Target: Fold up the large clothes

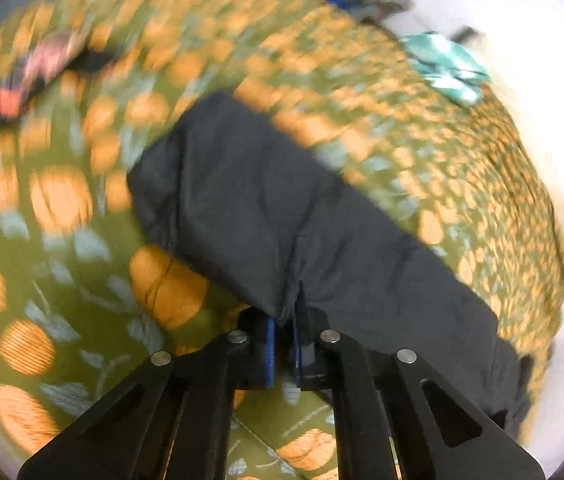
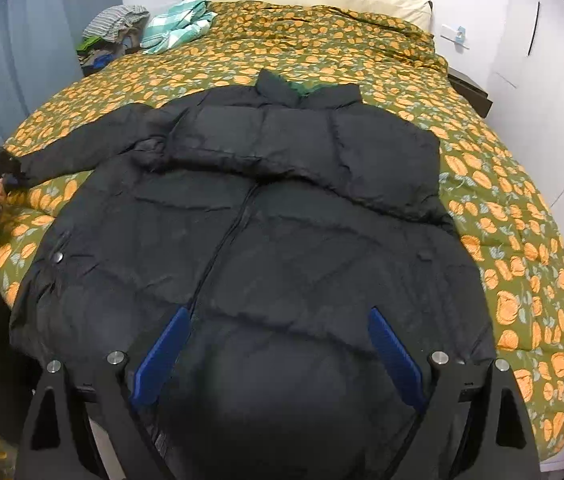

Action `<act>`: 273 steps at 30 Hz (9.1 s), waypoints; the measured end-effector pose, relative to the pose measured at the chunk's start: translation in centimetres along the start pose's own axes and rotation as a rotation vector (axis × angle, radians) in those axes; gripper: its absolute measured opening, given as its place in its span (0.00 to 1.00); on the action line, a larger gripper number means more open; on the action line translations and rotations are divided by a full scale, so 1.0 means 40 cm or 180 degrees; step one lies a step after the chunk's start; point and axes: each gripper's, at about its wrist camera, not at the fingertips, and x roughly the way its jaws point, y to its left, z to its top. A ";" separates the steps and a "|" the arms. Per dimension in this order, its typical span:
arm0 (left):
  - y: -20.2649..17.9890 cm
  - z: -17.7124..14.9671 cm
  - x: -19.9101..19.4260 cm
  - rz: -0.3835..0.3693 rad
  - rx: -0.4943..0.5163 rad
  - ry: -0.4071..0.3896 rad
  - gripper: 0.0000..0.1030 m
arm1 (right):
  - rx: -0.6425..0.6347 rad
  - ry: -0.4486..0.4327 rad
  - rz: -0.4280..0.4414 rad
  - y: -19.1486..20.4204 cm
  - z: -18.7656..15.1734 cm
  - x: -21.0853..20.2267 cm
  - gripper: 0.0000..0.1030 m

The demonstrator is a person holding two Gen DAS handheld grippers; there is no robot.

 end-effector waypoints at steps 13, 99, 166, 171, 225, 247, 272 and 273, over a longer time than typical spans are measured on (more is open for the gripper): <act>-0.703 -0.422 -0.465 -0.1094 0.3332 -0.1382 0.04 | 0.0515 -0.0417 0.0012 -0.115 0.026 -0.060 0.89; -0.437 -0.292 0.271 -0.0349 0.2647 0.0199 1.00 | 0.0397 -0.0202 0.0184 -0.171 0.295 0.193 0.64; -0.372 -0.291 -0.016 -0.0383 0.2873 0.0299 0.99 | 0.1405 -0.0596 -0.0164 -0.454 -0.072 -0.133 0.80; -0.219 -0.409 -0.273 -0.1181 0.3078 0.0930 0.99 | 0.1092 -0.0139 0.0180 -0.469 -0.128 -0.136 0.80; -0.484 -0.318 -0.162 -0.1706 0.2223 0.1641 0.26 | 0.2513 -0.0043 0.1838 -0.587 0.180 0.218 0.41; -0.498 -0.341 -0.229 -0.1637 0.2527 0.0905 0.17 | 0.0701 -0.0341 0.0284 -0.429 0.273 0.083 0.18; -0.464 -0.435 0.128 -0.1223 0.1965 0.0574 0.42 | 0.0978 -0.0393 0.0029 -0.410 0.219 0.448 0.25; -0.465 -0.436 0.131 -0.1221 0.1970 0.0580 0.43 | 0.0981 -0.0397 0.0032 -0.410 0.220 0.452 0.25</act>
